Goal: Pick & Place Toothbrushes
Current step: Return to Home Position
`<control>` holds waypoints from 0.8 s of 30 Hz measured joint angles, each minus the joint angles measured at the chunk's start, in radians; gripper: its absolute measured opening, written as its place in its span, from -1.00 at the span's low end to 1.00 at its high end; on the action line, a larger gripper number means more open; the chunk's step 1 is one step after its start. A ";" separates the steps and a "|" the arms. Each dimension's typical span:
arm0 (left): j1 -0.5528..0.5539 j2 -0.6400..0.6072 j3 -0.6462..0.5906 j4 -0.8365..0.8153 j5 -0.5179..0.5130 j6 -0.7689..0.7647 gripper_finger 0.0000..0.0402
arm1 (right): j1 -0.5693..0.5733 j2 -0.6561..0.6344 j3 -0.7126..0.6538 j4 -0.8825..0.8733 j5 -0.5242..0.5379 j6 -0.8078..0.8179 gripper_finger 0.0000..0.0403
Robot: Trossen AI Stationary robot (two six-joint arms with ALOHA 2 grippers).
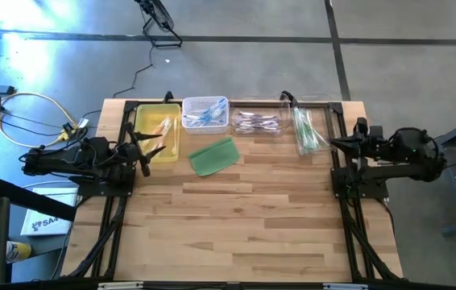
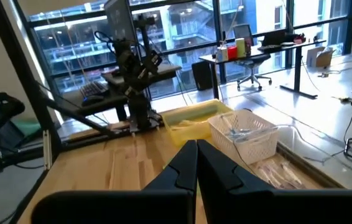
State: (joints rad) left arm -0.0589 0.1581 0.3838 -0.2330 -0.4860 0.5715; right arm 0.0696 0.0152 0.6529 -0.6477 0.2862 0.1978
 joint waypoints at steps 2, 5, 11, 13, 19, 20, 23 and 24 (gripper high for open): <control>0.000 0.000 -0.017 0.030 0.016 -0.003 -0.12 | 0.000 -0.006 -0.006 0.004 0.001 -0.016 -0.99; 0.000 0.000 -0.077 0.137 0.052 0.002 -0.12 | 0.000 -0.006 -0.043 0.008 -0.001 -0.031 -0.99; 0.000 0.000 -0.154 0.188 0.057 -0.018 -0.12 | 0.000 -0.007 -0.150 0.129 0.002 -0.041 -0.99; 0.000 0.000 -0.166 0.188 0.057 -0.031 -0.12 | 0.000 -0.008 -0.180 0.158 -0.007 -0.026 -0.99; 0.000 0.000 -0.192 0.230 0.057 -0.031 -0.12 | 0.000 -0.008 -0.266 0.284 -0.005 -0.034 -0.99; 0.000 0.000 -0.201 0.252 0.057 -0.023 -0.12 | 0.000 -0.008 -0.279 0.312 -0.005 -0.043 -0.99; 0.000 0.000 -0.227 0.315 0.057 0.006 -0.12 | 0.000 -0.008 -0.317 0.391 -0.005 -0.078 -0.99; 0.000 0.000 -0.234 0.329 0.057 0.016 -0.12 | 0.000 -0.008 -0.329 0.419 -0.006 -0.090 -0.99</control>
State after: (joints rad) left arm -0.0593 0.1581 0.1503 0.0960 -0.4293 0.5878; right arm 0.0700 0.0072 0.3238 -0.2291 0.2803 0.1082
